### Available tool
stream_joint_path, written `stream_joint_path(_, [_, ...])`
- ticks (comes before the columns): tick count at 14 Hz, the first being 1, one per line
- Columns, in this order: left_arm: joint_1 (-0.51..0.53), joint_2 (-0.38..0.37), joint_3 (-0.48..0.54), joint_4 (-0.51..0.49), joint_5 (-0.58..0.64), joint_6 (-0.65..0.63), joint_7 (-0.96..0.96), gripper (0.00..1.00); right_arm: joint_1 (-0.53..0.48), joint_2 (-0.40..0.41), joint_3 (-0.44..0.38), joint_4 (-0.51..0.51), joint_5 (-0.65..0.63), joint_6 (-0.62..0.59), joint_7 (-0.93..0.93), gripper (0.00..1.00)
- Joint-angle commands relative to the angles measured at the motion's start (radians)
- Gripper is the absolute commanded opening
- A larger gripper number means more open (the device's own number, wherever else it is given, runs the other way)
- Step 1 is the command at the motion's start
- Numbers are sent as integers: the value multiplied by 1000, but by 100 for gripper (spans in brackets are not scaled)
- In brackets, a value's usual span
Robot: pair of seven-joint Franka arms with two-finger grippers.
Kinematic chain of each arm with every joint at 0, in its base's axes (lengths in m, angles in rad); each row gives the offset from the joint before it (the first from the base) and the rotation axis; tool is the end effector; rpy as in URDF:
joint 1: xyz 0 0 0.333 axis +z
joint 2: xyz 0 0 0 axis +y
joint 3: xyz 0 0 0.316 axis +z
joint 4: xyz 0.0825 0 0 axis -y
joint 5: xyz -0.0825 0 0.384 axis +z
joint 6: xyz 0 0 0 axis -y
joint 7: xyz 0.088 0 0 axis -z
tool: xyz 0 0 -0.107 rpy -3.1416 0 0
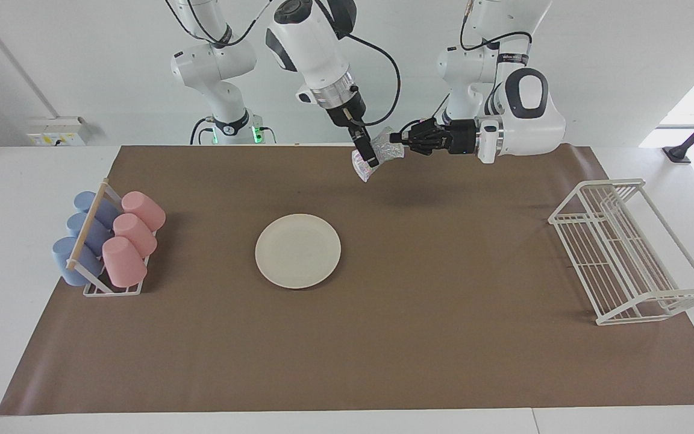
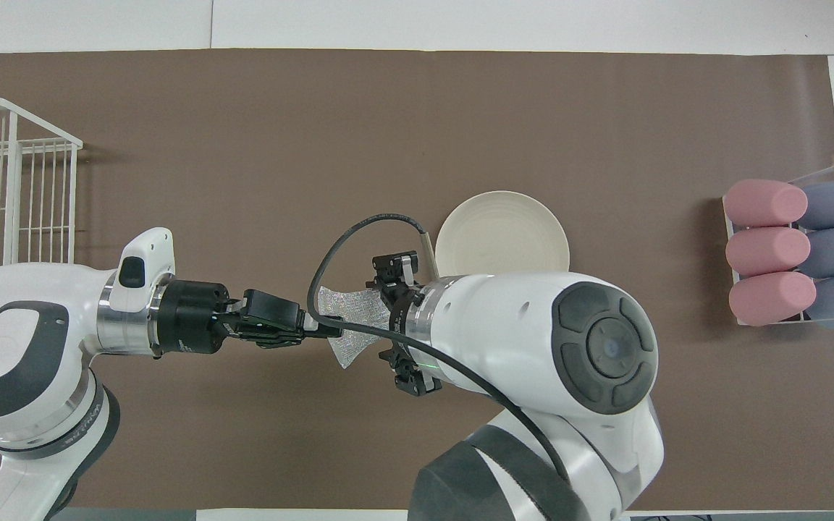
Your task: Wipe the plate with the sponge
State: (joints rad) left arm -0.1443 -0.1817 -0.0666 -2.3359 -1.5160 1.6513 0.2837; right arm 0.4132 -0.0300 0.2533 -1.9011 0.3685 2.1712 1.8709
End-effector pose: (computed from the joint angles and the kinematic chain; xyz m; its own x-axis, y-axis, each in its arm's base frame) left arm 0.4361 -0.1961 0.4570 0.9475 -0.1350 -0.2900 0.2704 -0.1460 0.9516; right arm 0.4470 0.3712 0.5422 0.2159 -0.8913 -0.3988 -0.9743 -0.1694 -0.1488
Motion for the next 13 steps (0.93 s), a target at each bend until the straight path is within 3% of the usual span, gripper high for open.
stream_joint_path(1, [12, -16, 10, -23, -15, -39, 32, 0, -1, -13, 0, -21, -3, 22, -58, 0])
stream_joint_path(10, [12, -15, 11, -17, 7, -53, 31, 0, -13, -15, -2, -29, -114, 4, -68, 0])
stream_joint_path(11, [8, -16, 11, -10, 19, -42, 23, 17, -14, -15, -2, -30, -115, 4, -68, 0])
stream_joint_path(12, [8, -19, 11, -6, 34, -42, 15, 87, -16, -15, -2, -39, -115, 7, -73, 0])
stream_joint_path(13, [8, -24, 11, -6, 48, -42, -3, 100, -17, -15, -3, -41, -118, 7, -81, 0])
